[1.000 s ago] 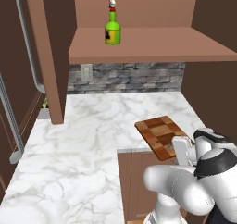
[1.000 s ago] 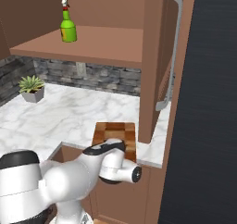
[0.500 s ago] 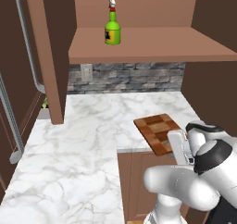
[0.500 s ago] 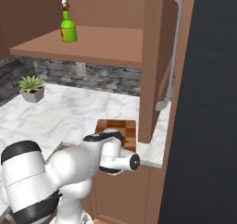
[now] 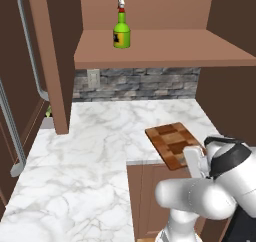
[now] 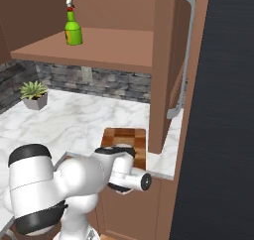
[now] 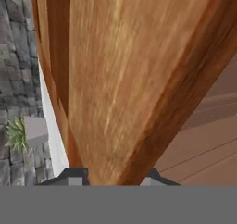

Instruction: Move the cutting board and knife to the sink. Then move spray from the cabinet to the counter.

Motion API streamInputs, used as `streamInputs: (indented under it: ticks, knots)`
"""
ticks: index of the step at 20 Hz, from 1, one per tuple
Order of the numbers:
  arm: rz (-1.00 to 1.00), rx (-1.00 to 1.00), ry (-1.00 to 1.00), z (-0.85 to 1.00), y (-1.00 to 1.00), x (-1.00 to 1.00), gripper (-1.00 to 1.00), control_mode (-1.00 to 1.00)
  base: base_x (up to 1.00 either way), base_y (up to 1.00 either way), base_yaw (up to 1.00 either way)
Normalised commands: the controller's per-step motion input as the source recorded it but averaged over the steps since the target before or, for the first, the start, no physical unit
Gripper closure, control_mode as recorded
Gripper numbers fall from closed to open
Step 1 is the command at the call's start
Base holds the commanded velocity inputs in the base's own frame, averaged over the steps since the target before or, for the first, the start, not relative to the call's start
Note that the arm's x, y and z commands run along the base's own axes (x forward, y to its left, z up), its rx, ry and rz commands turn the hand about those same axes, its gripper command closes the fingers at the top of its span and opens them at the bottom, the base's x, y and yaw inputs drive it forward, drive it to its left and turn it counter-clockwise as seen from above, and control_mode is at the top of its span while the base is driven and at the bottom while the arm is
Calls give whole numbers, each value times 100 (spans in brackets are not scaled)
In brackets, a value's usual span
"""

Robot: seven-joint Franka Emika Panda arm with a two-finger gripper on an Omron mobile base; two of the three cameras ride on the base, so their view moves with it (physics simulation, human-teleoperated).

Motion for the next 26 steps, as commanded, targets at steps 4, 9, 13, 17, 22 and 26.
streamInputs:
  ticks: [4, 9, 13, 17, 22, 26]
  knots:
    - [0, 0, -14, 50, 0, -20, 100, -100, 0, 0, 0]
    - [0, 0, -20, 71, 0, -40, 100, -100, 0, 0, 0]
    - [0, 0, -21, 59, 0, -31, 100, -100, 0, 0, 0]
    - [0, 0, -18, 47, 5, -20, 100, -100, 0, 0, 0]
    - [0, 0, -12, 29, 3, -4, 100, -100, 0, 0, 0]
    - [3, 11, -21, 51, 0, -45, 100, -100, 0, 0, 0]
